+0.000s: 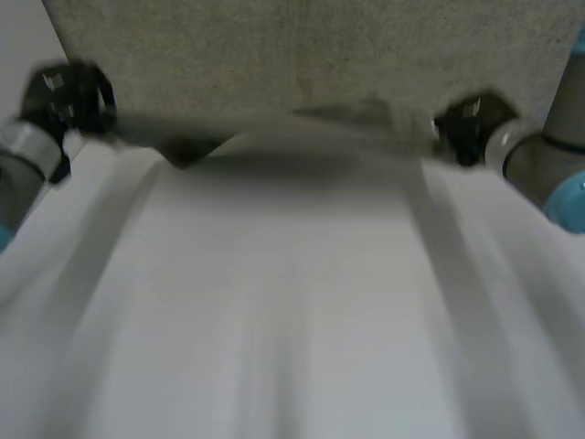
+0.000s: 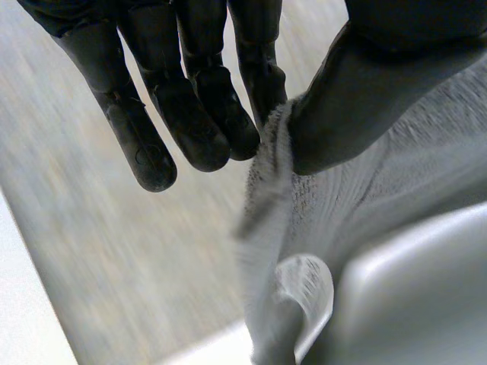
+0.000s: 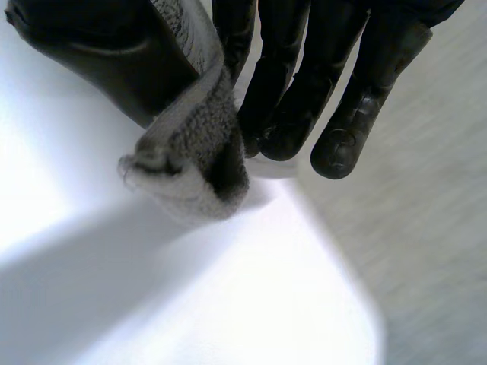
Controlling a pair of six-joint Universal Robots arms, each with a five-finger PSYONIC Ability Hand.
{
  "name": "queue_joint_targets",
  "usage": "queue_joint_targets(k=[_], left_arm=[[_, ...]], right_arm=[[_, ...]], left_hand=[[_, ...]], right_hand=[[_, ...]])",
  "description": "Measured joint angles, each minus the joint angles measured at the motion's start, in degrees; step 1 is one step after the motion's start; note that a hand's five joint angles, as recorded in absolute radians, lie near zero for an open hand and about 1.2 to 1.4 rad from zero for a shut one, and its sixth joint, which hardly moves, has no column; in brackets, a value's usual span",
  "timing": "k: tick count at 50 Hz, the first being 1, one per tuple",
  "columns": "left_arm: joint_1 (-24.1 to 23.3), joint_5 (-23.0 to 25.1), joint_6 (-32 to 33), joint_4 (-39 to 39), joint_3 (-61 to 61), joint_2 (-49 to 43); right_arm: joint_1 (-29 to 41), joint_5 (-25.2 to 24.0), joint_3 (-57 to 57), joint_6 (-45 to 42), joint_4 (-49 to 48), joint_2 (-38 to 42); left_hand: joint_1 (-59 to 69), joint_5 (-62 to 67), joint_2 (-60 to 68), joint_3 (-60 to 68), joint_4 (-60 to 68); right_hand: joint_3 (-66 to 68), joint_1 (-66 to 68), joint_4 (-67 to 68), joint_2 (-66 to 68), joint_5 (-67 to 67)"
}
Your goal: Fold the towel.
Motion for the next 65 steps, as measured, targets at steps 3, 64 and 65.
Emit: queue_joint_targets(k=[3, 64, 65], left_arm=[[1.81, 4.30, 1.76, 0.06, -7.77, -0.15], [5.64, 9.33, 15.14, 0.11, -30.13, 6.88], [5.64, 9.34, 15.15, 0.11, -30.18, 6.89]], right_arm=[[-1.37, -0.25, 6.58, -1.89, 1.73, 0.47], [-5.78, -11.24, 54.41, -0.14, -36.02, -15.58], [-5.77, -11.40, 54.65, -0.27, -36.40, -15.60]], left_hand=[[0.01, 0.00, 0.00, 0.00, 0.01], [0.03, 0.04, 0.00, 0.00, 0.00], [0.03, 0.04, 0.00, 0.00, 0.00]], right_hand=[[-0.01, -0.01, -0.01, -0.01, -0.15], [-62.28, -62.85, -61.85, -61.05, -63.99], [-62.28, -62.85, -61.85, -61.05, -63.99]])
